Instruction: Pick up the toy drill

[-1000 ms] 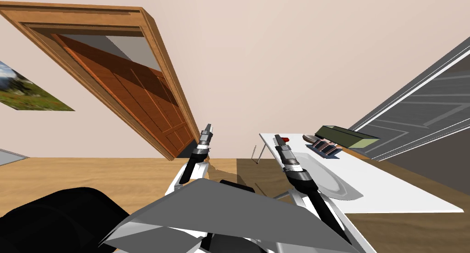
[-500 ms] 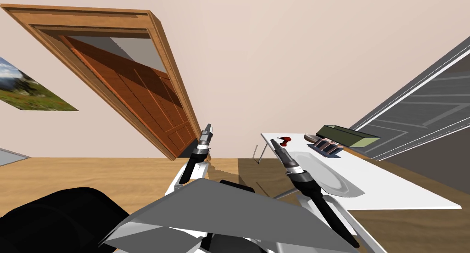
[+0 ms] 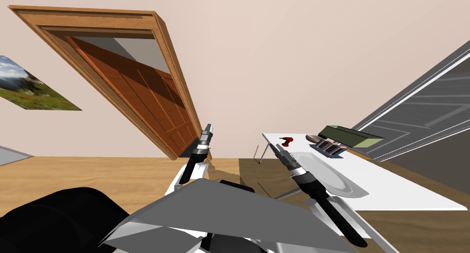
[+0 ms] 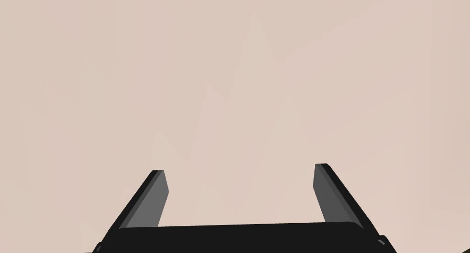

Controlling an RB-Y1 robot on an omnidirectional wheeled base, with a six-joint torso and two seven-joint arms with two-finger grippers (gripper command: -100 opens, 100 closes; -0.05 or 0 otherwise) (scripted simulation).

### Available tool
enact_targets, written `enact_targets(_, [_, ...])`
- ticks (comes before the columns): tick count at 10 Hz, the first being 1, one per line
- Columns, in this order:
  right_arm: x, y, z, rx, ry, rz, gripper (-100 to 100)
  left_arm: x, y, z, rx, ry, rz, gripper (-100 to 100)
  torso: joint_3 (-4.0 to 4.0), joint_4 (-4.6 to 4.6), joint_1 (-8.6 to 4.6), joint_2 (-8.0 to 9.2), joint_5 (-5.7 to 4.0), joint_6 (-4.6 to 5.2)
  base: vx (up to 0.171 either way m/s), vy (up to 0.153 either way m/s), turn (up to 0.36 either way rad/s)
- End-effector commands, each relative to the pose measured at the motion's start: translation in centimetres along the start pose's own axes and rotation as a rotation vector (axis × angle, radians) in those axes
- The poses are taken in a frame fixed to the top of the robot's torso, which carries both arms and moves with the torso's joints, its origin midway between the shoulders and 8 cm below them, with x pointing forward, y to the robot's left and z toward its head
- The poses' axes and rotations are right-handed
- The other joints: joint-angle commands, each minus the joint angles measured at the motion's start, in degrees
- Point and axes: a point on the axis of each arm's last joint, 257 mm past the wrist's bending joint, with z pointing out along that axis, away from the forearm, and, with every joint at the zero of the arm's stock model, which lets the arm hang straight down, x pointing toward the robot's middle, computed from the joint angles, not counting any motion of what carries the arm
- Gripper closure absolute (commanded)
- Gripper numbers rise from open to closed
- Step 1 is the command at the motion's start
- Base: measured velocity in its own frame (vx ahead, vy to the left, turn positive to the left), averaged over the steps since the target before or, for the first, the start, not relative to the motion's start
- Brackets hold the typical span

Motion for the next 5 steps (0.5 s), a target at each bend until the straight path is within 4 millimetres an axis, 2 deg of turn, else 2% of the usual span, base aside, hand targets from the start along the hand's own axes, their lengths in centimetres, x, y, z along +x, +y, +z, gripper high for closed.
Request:
enact_targets(1, [1.0, -2.0, -1.0, 0.023, 0.070, -0.130, -100, 0.0, 0.0, 0.0, 0.000, 0.000, 0.000, 0, 0.00, 0.00, 0.00, 0.00, 0.00, 0.00, -0.003, 0.050, 0.023])
enact_targets(2, [1.0, -2.0, -1.0, 0.017, 0.080, -0.141, -100, 0.0, 0.0, 0.0, 0.000, 0.000, 0.000, 0, -0.01, 0.00, 0.01, -0.01, 0.00, 0.00, 0.002, 0.033, 0.006])
enact_targets(3, [1.7, -3.5, -1.7, 0.029, 0.129, -0.230, -100, 0.0, 0.0, 0.0, 0.000, 0.000, 0.000, 0, -0.02, 0.00, -0.03, -0.03, 0.00, 0.00, 0.006, 0.029, 0.023])
enact_targets(4, [1.6, -3.5, -1.7, 0.028, 0.132, -0.232, -100, 0.0, 0.0, 0.0, 0.000, 0.000, 0.000, 0, -0.03, -0.01, -0.05, -0.05, -0.01, -0.01, 0.006, 0.019, 0.009])
enact_targets(5, [2.1, -5.1, -2.4, 0.038, 0.182, -0.324, -100, 0.0, 0.0, 0.0, 0.000, 0.000, 0.000, 0, -0.03, -0.01, -0.09, -0.05, -0.02, 0.00, 0.007, 0.018, 0.023])
